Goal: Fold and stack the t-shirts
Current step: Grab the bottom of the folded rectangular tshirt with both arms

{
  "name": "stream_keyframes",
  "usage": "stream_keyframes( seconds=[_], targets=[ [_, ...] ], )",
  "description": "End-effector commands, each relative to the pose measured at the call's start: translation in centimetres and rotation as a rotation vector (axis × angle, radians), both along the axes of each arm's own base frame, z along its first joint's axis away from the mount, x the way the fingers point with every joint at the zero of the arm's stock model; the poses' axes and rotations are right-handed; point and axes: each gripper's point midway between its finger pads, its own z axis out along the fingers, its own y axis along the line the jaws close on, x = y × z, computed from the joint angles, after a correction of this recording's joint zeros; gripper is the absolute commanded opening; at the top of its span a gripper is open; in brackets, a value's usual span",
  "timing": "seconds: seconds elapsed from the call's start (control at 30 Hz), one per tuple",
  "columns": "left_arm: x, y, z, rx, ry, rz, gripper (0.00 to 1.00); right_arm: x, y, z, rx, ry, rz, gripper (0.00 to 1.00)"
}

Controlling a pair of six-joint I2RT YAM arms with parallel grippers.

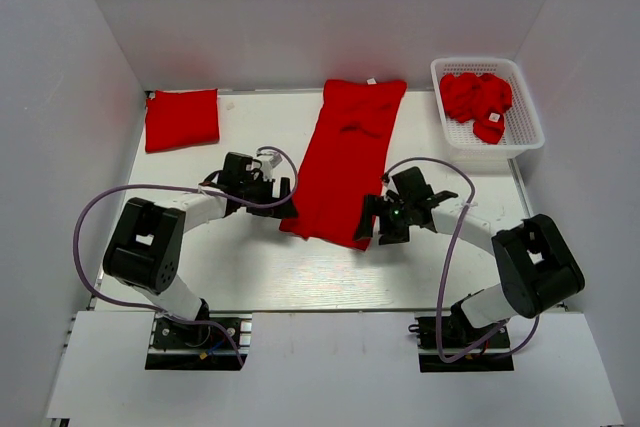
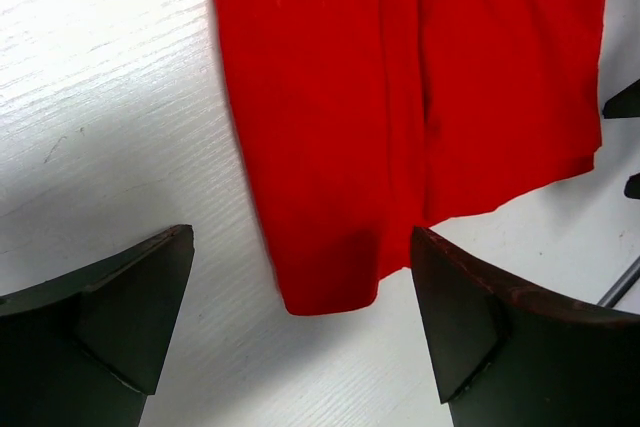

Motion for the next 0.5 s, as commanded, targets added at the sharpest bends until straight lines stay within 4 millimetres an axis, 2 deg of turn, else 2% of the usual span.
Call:
stream_keyframes(
  seconds=[0.0, 0.17, 0.2, 0.3, 0.4, 0.47],
  targets=[
    [-0.8, 1.0, -1.4, 0.088, 0.026, 0.026, 1.00, 0.8, 1.4, 1.3, 0.075, -0.039, -0.005, 0.90],
    [-2.1, 0.8, -2.7, 0.111, 0.061, 0.008, 1.00, 0.7, 1.5, 0.5, 0.073, -0.028, -0.006, 0.90],
    [-2.8, 1.0, -3.3, 0.115, 0.085, 0.014, 0.97, 0.7, 1.4, 0.1, 0.069, -0.018, -0.008, 0.90],
    [-3.7, 1.4, -4.1, 0.139, 0.108, 0.024, 0.85, 0.7, 1.5, -0.4, 0.070, -0.002, -0.014, 0.90],
    [-3.9, 1.3, -4.2, 0.140, 0.106, 0.029, 0.73, 0.6, 1.6, -1.2, 0.068, 0.021, -0.013, 0.85],
    [-4.1, 1.3, -4.4, 0.135, 0.112, 0.038, 0.60, 0.3, 1.5, -1.6, 0.059, 0.039, -0.010, 0.81]
  ],
)
